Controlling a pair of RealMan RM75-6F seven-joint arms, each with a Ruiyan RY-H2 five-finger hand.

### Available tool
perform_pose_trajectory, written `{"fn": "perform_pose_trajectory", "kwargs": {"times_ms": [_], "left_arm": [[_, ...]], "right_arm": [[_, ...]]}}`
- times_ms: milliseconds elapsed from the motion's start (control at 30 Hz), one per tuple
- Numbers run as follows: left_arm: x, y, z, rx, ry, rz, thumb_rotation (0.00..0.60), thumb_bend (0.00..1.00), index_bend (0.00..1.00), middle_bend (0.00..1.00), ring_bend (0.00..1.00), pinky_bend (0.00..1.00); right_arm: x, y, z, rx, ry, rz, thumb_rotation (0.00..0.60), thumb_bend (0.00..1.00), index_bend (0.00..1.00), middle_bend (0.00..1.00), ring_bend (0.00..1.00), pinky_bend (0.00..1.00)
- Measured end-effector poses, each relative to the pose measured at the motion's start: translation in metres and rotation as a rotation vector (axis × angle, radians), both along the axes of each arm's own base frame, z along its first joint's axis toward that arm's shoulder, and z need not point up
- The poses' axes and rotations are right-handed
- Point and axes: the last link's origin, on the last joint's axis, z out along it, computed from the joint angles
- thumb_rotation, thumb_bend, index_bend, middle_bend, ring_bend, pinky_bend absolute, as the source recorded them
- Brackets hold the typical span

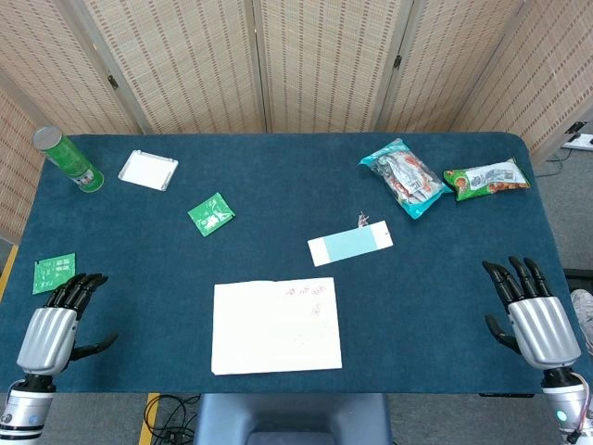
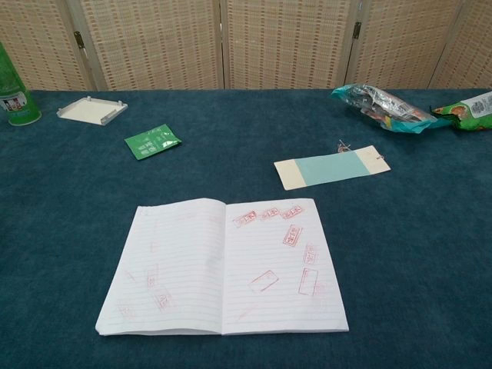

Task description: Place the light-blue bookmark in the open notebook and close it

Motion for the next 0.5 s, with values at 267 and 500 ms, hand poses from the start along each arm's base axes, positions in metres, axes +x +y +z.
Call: {"fn": "perform_pose_trajectory", "kwargs": {"times_ms": [267,500], "left_arm": [[0.0002,0.0028,-0.0031,-0.008,0.005,0.017,0.6,0.17,0.18,0.2,0.14,0.22],[0.004,0.0049,-0.0034,-0.003,-0.002,0.001,0.6,0.17,0.18,0.2,0.14,0.22]], "right_arm": [[-0.0029,0.0055,-0.0008,-0.004,-0.011,-0.01,0.6,0.29,0.05,0.18,0.05,0.08],[-0.0049,0.0099,0.0025,-0.017,-0.019,-0.015,0.6,0.29,0.06,0.18,0.05,0.08]]}}
